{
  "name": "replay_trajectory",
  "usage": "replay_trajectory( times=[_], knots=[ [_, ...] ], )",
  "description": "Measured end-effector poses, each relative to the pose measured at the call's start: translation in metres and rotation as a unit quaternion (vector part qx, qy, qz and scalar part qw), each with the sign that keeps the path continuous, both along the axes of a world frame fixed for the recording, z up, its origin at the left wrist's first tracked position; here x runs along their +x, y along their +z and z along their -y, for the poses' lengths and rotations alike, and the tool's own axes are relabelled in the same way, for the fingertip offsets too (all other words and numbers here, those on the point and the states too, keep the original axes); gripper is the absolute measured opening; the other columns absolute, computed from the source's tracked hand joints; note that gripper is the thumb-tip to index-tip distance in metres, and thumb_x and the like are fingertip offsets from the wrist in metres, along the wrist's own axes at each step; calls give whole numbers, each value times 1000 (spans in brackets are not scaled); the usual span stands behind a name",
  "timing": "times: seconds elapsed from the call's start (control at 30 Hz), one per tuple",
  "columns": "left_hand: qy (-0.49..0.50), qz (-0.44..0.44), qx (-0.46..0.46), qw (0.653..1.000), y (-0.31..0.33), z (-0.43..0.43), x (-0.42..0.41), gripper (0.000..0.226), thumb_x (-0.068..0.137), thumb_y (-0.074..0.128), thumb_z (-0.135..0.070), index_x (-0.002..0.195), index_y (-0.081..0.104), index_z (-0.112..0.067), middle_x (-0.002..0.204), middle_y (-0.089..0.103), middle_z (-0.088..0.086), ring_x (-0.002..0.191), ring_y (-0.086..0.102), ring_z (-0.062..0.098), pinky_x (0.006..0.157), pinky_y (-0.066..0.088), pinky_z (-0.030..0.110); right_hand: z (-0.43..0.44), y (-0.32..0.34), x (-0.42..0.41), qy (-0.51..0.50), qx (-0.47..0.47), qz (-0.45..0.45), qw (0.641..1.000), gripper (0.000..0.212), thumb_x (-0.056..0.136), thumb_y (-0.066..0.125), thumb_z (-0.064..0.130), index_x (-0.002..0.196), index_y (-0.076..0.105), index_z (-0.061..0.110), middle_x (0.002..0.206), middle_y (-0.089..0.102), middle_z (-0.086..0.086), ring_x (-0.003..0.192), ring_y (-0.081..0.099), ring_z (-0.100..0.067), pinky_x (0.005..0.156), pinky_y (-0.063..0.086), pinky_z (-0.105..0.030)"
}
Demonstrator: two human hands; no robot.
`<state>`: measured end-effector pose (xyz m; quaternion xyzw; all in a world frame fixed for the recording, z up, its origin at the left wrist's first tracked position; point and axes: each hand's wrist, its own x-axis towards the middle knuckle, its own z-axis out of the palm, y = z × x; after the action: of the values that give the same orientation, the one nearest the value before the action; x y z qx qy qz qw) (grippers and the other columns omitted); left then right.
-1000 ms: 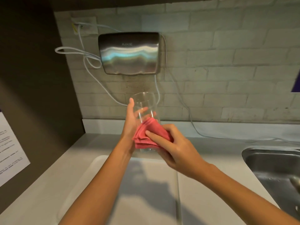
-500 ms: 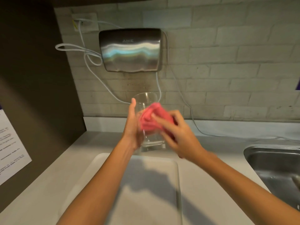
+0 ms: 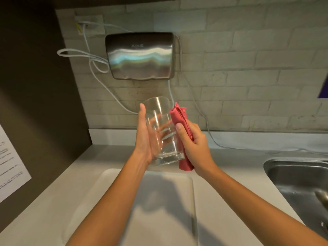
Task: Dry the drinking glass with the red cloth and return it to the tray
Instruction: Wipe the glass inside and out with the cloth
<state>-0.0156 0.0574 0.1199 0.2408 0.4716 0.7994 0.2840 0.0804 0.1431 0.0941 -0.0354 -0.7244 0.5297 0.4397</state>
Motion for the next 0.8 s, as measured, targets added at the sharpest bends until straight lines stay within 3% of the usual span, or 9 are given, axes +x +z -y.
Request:
replay_trajectory(
  times=[0.07, 0.17, 0.27, 0.43, 0.53, 0.6, 0.67, 0.73, 0.8],
  knots=[
    [24, -21, -2, 999, 3, -2, 3, 84, 70, 44, -78, 119, 61, -12, 118, 63, 19, 108, 61, 31, 90, 51, 43, 3, 4, 1, 6, -46, 3, 999, 25, 94, 51, 28, 116, 60, 28, 94, 53, 6, 82, 57, -10, 79, 49, -31],
    [73, -39, -26, 996, 6, -4, 2, 74, 69, 49, -72, 111, 62, -12, 99, 64, 6, 87, 59, 18, 73, 48, 31, 5, 7, 4, 15, -38, -8, 999, 28, 94, 51, 24, 121, 58, 20, 95, 47, 1, 63, 52, -7, 63, 47, -25],
    [48, -47, -62, 996, 0, -5, -2, 86, 55, 53, -76, 112, 64, -13, 97, 72, 3, 73, 68, 13, 62, 54, 26, 4, 9, 7, 1, 33, -26, 999, 33, 92, 51, 27, 125, 54, 30, 101, 47, 3, 78, 53, -8, 77, 47, -30],
    [-35, -58, -44, 997, -6, -5, 2, 46, 84, 44, -58, 98, 66, -20, 76, 73, 3, 64, 70, 15, 59, 57, 29, 5, 17, 9, -38, 213, -45, 975, 39, 88, 54, 14, 128, 52, 13, 105, 46, -7, 98, 45, 13, 89, 32, -3],
    [-41, -30, -39, 998, -6, -8, 11, 66, 83, 38, -70, 109, 64, -15, 93, 73, 13, 80, 71, 27, 78, 57, 47, -5, 38, -5, -110, 220, -40, 968, 39, 89, 54, 16, 128, 53, 14, 102, 42, -5, 91, 44, 13, 84, 31, 0],
    [-27, -25, -43, 998, -3, -12, 15, 71, 82, 36, -72, 114, 61, -13, 96, 71, 15, 81, 70, 29, 81, 56, 50, -8, 50, -13, -143, 251, -15, 957, 40, 88, 51, 20, 128, 54, 16, 104, 42, -6, 93, 48, -3, 85, 37, -7],
    [-5, -36, -37, 999, -3, -12, 12, 59, 90, 32, -62, 92, 65, -14, 68, 70, 5, 57, 67, 15, 57, 58, 30, -3, 43, -11, -137, 335, 4, 932, 41, 86, 46, 22, 126, 55, 18, 107, 45, -11, 96, 49, -23, 84, 46, -30],
    [-8, -34, -29, 999, -10, -10, 3, 52, 97, 29, -49, 71, 60, -17, 53, 62, -1, 42, 59, 7, 41, 48, 19, 4, 24, 3, -101, 433, 5, 896, 37, 88, 43, 28, 123, 54, 20, 108, 47, -13, 94, 47, -26, 74, 49, -39],
    [-21, -34, -38, 998, -14, -6, -2, 52, 98, 30, -44, 63, 56, -15, 57, 57, 3, 41, 59, 7, 43, 49, 19, 1, 9, 18, -51, 492, 20, 869, 35, 91, 43, 31, 123, 53, 21, 109, 46, -11, 92, 46, -24, 65, 51, -39]
  ],
)
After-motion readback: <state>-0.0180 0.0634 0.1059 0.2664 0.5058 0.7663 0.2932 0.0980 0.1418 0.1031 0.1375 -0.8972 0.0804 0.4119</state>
